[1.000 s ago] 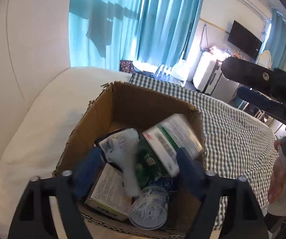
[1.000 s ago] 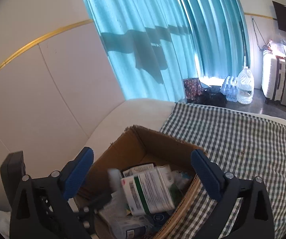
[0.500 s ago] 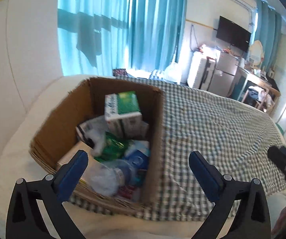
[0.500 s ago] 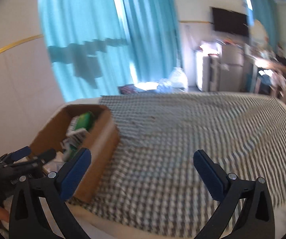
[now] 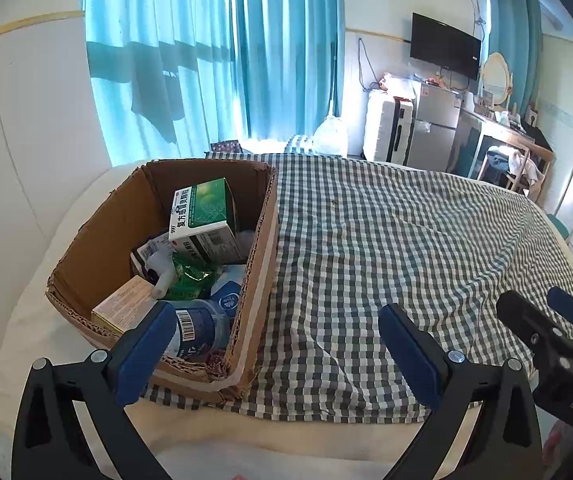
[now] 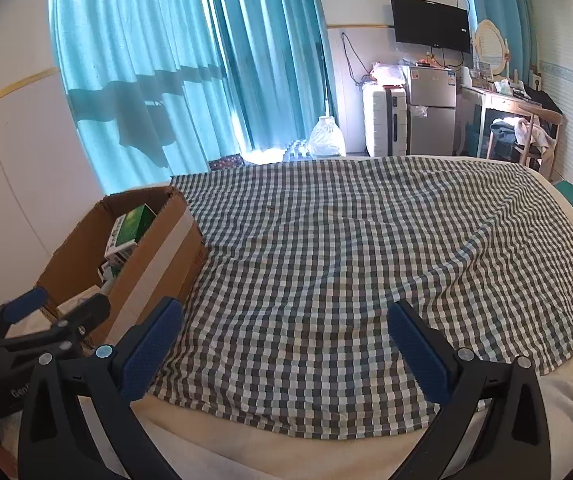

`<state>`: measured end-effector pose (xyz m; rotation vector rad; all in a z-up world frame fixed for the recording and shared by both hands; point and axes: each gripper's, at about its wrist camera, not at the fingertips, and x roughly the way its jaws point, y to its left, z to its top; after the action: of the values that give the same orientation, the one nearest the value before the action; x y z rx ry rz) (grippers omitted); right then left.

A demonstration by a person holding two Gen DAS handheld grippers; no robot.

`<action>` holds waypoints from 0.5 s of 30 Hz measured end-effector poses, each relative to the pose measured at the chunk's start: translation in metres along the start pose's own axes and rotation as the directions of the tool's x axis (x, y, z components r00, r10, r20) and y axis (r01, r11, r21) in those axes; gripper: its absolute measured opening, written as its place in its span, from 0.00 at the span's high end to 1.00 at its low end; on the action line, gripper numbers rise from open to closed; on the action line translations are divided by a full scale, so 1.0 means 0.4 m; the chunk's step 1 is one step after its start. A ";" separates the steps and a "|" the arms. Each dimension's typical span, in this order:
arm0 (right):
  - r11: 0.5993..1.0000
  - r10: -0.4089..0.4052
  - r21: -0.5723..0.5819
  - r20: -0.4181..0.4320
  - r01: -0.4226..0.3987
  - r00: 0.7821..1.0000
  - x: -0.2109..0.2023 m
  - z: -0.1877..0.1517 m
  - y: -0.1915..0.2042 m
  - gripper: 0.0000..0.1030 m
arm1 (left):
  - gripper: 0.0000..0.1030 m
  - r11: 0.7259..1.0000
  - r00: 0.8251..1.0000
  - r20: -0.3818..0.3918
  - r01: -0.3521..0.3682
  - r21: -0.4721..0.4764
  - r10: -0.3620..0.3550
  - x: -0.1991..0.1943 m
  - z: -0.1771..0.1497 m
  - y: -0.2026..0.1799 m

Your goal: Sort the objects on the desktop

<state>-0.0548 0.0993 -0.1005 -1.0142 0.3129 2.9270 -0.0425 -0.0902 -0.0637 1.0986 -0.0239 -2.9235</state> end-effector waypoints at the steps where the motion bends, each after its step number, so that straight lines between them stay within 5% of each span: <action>1: 1.000 -0.005 0.002 -0.004 0.005 1.000 0.004 0.000 -0.002 0.00 | 0.00 1.000 1.000 -0.003 -0.004 0.001 0.004 0.000 0.000 -0.001; 15: 1.000 -0.016 0.007 -0.033 0.016 0.999 0.020 0.000 -0.005 0.00 | 0.00 1.000 0.999 -0.032 0.007 -0.006 -0.007 0.011 0.001 0.012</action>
<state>-0.0609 0.1008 -0.1059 -1.0601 0.3144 2.8954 -0.0459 -0.0950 -0.0662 1.1476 -0.0108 -2.9096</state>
